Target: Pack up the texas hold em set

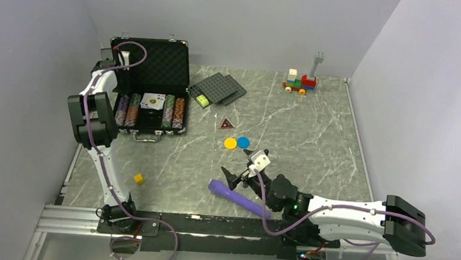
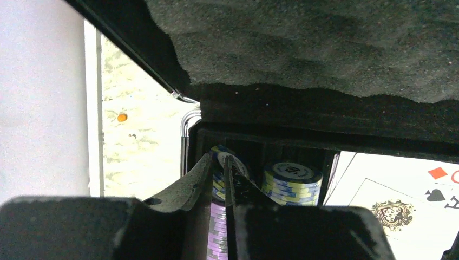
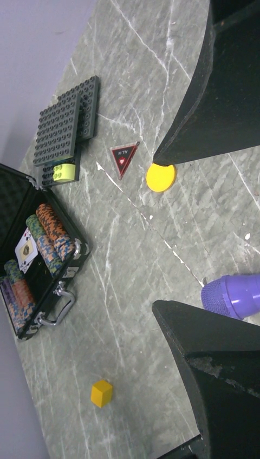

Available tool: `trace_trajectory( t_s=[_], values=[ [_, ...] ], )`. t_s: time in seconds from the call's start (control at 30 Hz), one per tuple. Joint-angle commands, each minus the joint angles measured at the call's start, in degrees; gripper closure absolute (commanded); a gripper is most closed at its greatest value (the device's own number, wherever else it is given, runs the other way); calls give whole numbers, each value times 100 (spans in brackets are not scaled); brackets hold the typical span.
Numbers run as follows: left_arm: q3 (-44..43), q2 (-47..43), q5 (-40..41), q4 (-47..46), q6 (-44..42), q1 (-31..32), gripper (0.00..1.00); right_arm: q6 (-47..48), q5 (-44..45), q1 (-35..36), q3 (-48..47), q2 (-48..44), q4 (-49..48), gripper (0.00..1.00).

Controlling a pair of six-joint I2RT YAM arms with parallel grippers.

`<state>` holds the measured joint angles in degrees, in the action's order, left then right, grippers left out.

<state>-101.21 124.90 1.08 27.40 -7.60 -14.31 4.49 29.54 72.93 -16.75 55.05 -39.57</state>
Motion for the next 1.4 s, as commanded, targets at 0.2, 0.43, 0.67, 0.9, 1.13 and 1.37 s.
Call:
trace_trajectory(
  t_s=[0.2,0.43,0.67,0.9,1.13,1.37],
  values=[
    [549,-420,388,377,461,-105,84,-130,-44,-17,14,-249,-242,1],
    [702,-739,87,203,720,-122,81,-150,-71,-17,-12,-244,-201,1],
    [745,-1080,176,54,984,-125,67,-196,-43,-20,-12,-299,-165,1],
    [1867,-2237,456,-770,1367,-126,40,-580,55,-240,-232,-250,287,0],
    [3394,-4043,296,-1367,1673,2,22,-1981,-1105,-1602,-864,-76,1790,0],
    [4119,-5625,23,-1029,1593,932,20,-2579,-1240,-2499,-1843,293,3854,0]
  ],
)
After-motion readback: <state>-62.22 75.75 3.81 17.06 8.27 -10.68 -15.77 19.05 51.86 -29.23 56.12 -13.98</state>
